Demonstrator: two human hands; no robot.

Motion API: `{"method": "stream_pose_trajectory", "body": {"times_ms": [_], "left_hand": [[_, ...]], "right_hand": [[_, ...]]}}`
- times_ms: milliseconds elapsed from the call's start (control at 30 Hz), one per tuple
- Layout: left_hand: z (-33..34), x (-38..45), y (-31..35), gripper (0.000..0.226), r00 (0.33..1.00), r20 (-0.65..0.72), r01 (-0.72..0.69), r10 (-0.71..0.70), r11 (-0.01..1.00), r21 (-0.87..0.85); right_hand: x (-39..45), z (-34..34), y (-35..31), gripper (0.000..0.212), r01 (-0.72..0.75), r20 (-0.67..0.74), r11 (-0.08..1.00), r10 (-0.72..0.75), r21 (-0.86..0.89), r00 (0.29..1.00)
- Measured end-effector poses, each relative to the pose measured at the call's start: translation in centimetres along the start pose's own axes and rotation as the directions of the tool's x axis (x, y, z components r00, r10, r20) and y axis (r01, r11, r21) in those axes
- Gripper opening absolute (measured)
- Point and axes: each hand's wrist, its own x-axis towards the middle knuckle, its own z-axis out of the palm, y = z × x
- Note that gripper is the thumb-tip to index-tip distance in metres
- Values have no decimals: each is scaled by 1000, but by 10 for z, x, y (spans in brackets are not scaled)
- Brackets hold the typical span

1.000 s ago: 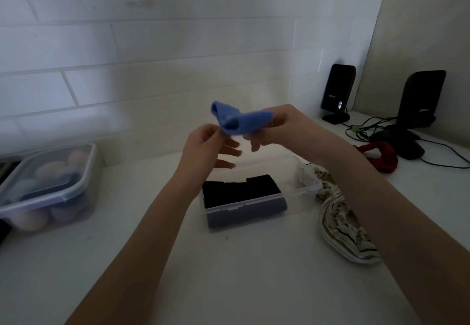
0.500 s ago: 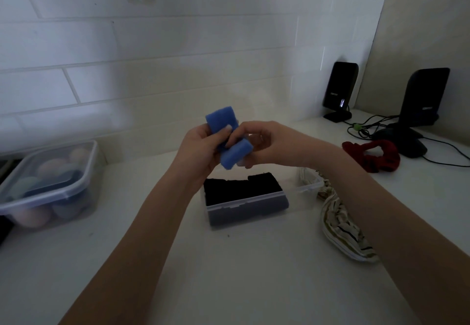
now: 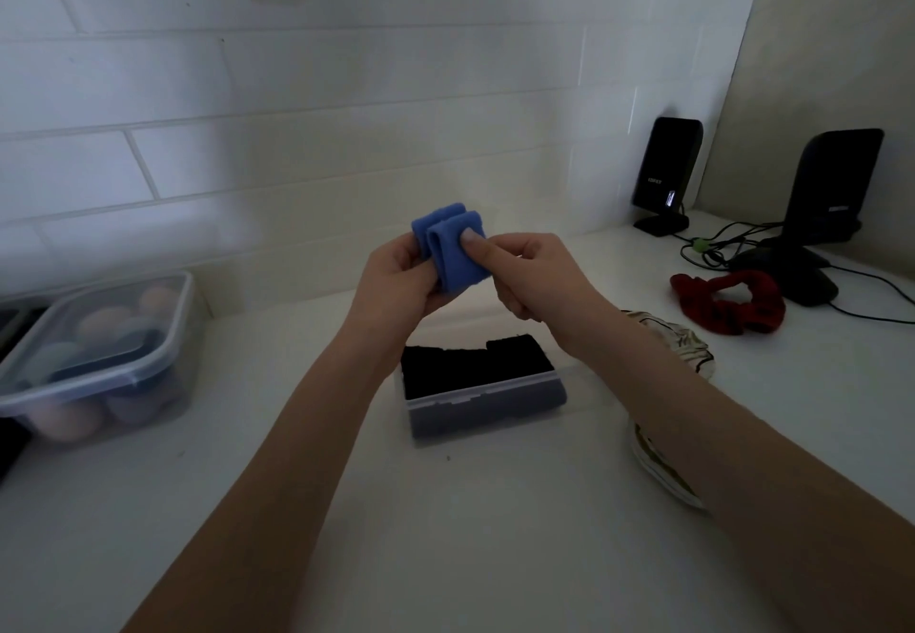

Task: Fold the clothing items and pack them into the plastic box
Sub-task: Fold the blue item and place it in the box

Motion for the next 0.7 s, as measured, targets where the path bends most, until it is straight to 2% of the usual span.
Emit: {"method": "stream_pose_trajectory", "body": {"times_ms": [100,233,367,567,667,700], "left_hand": [[1,-1,0,34,1000,11,8,-8,1000,11],[-1,0,1,29,1000,28,2,-2,1000,-6],[-1,-1,1,29,998,60,24,-20,998,-54],[4,-2,7,32,986,120,129,-114,985,-118],[8,-4,13,25,975,120,208,-185,952,-222],[9,-5,13,20,976,109,207,-189,959,-194]], "right_hand": [[1,0,0,46,10,-28,1000,-10,0,1000],[-1,2,-3,36,63,-37,998,-62,19,997],[-2,3,-2,37,95,-48,995,-93,38,994],[3,-1,2,30,98,-118,995,-96,6,988],[7,-5,3,31,80,-157,996,-87,-51,984],[8,-7,3,32,69,-156,995,-80,-73,985]]}}
